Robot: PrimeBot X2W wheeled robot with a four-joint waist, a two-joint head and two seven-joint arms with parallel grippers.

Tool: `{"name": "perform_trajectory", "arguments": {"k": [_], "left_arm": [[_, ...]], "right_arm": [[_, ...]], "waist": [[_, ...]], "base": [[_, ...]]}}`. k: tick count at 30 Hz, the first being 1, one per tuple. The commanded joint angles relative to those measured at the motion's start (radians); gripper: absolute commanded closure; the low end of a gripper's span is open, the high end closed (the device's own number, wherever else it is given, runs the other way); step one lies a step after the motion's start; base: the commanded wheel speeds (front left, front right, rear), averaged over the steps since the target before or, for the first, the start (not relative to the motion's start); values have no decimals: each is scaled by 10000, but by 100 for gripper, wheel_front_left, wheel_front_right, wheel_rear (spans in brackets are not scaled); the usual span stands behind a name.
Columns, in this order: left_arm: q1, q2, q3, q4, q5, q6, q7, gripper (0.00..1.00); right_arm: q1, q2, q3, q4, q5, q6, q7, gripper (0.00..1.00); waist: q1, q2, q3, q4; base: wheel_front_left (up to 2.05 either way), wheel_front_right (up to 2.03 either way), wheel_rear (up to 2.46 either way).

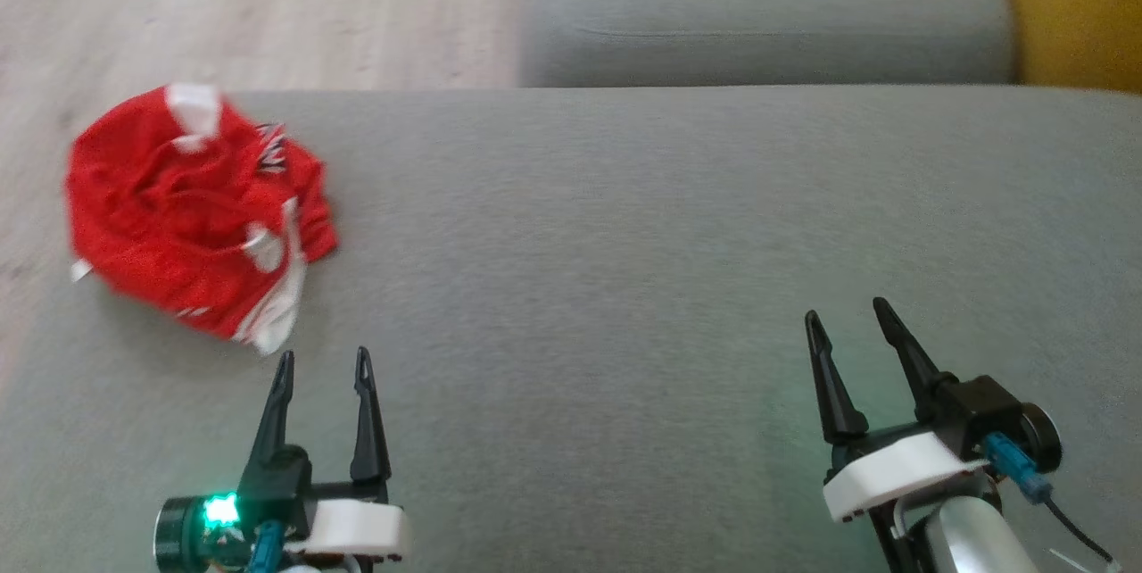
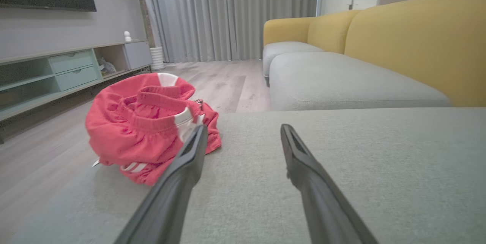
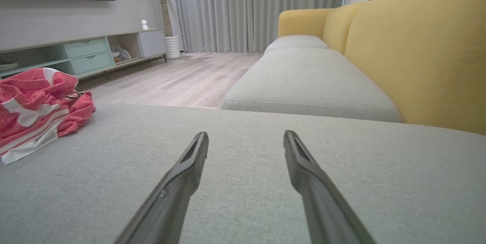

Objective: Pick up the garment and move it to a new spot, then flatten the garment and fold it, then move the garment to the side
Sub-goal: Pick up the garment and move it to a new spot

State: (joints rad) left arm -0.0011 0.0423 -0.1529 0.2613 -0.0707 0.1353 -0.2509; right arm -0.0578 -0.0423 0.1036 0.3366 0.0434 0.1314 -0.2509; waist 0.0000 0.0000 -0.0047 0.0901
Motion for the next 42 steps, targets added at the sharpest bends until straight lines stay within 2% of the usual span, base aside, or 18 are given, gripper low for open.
{"name": "perform_trajectory", "arguments": {"k": [1,10,15,23,29,35,39,42], "left_arm": [[-427,79,330,-286,38,107,-109,0],[-229,79,521,-240,67,132,-109,0],[-98,119,824,-313,194,60,-109,0],[20,173,1512,-769,274,158,-109,0],[-399,242,1899,-1076,362,211,-109,0],[-1647,338,2338,-1888,297,319,-109,0],[-3119,552,2330,-1710,187,-112,-109,0],[-4518,679,1961,-717,226,-579,-109,0]], "right_arm": [[-466,-79,206,-298,-62,-7,-109,0],[-208,-79,231,-285,-32,-7,-109,0],[-130,-79,346,-281,26,-7,-109,0],[-205,-79,576,-235,-77,-7,-109,0],[7,-79,178,-243,-336,-7,-109,0],[-207,-79,-246,-521,-1368,-7,-109,0],[-546,-389,-446,-736,-1982,-7,-109,0],[-828,-871,-535,-892,-2134,-7,-109,0]], "waist": [[0,0,-29,587],[0,0,-293,2907],[0,0,-400,3756],[0,0,-240,3968],[0,0,-56,4105],[0,0,1242,3879],[0,0,2292,3726],[0,0,3039,3674]], "base": [[0,0,0],[0,0,0],[0,0,0],[0,0,0],[0,0,0],[0,0,0],[0,0,0],[0,0,0]]}}
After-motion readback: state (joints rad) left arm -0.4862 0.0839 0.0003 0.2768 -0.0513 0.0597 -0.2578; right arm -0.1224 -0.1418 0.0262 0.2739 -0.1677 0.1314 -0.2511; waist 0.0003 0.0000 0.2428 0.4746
